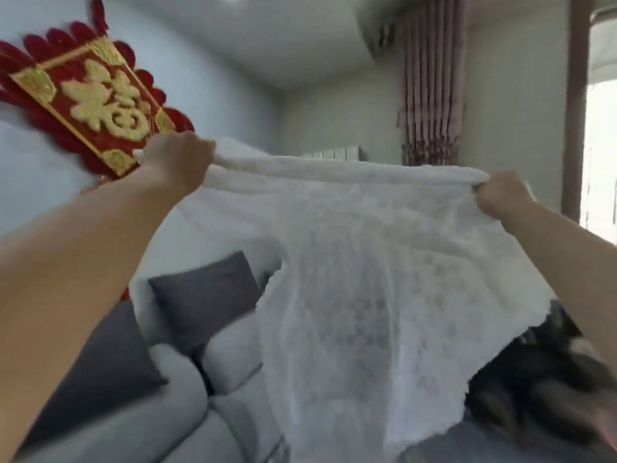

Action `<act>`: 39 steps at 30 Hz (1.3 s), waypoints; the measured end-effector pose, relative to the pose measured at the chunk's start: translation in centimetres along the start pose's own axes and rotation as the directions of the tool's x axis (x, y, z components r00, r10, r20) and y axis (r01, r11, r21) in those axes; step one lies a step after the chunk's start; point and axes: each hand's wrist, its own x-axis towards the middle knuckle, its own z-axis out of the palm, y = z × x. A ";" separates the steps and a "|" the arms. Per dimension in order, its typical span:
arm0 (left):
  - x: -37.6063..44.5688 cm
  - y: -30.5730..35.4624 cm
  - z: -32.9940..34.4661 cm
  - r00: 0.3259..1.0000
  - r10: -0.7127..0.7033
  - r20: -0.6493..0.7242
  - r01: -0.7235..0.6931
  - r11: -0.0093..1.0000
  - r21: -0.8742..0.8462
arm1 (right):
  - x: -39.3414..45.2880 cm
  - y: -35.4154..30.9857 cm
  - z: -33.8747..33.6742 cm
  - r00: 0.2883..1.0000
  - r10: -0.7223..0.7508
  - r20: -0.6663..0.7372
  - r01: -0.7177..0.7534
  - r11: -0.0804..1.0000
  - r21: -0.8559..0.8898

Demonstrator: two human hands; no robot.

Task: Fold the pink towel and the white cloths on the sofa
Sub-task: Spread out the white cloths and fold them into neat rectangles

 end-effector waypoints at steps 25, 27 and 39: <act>-73.9 -21.6 14.8 0.260 0.238 0.936 -0.022 0.970 -0.241 | -66.7 6.6 13.3 -0.102 0.145 0.984 0.047 0.989 -0.141; -77.5 -23.8 13.5 0.187 0.162 0.969 -0.147 0.980 -0.136 | -69.0 6.3 13.6 -0.185 0.162 0.969 0.047 0.987 -0.156; -92.3 -24.0 7.7 -0.279 -0.318 0.906 0.707 0.571 0.418 | -78.0 5.6 13.1 -0.486 0.302 0.820 0.320 0.935 -0.154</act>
